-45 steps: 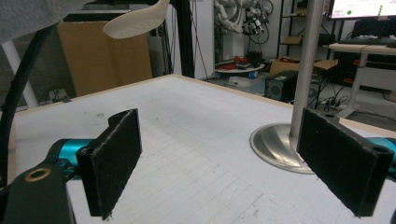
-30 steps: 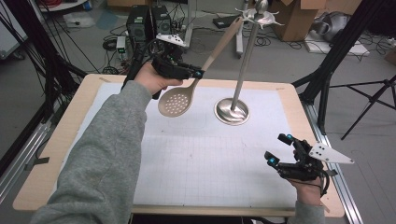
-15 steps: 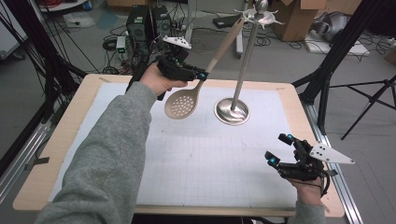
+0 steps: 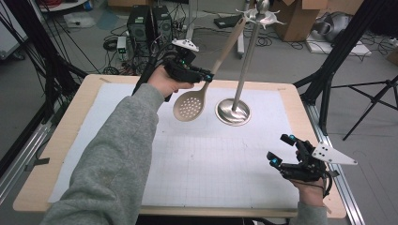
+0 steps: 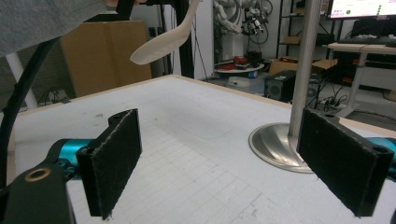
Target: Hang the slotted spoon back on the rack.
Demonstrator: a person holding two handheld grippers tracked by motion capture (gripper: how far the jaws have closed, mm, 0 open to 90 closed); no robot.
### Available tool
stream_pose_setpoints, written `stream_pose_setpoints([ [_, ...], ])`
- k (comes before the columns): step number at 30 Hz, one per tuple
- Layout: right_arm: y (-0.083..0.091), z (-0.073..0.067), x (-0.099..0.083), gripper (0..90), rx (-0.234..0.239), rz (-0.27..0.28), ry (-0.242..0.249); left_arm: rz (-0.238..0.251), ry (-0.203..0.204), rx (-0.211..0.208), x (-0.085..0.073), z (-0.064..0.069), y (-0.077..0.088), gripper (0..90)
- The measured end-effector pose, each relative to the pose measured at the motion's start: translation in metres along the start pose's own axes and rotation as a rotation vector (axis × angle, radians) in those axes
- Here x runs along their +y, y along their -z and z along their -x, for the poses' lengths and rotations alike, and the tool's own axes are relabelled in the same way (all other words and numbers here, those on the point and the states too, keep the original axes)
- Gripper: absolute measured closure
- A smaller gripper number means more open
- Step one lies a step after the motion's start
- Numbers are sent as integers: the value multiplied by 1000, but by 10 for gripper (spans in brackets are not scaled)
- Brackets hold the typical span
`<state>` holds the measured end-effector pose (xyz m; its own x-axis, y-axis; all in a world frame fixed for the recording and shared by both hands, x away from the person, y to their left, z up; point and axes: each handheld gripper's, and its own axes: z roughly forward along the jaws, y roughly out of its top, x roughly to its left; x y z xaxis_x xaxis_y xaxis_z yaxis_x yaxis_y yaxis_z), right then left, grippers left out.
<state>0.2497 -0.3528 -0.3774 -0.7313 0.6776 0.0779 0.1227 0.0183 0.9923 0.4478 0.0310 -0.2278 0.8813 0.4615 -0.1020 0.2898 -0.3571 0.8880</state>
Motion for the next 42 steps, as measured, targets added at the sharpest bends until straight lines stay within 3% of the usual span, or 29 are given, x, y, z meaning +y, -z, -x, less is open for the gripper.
stream_pose_setpoints([
  [42,3,0,1,130,-1,6,-3,0,11,33,-4,7,-39,772],
])
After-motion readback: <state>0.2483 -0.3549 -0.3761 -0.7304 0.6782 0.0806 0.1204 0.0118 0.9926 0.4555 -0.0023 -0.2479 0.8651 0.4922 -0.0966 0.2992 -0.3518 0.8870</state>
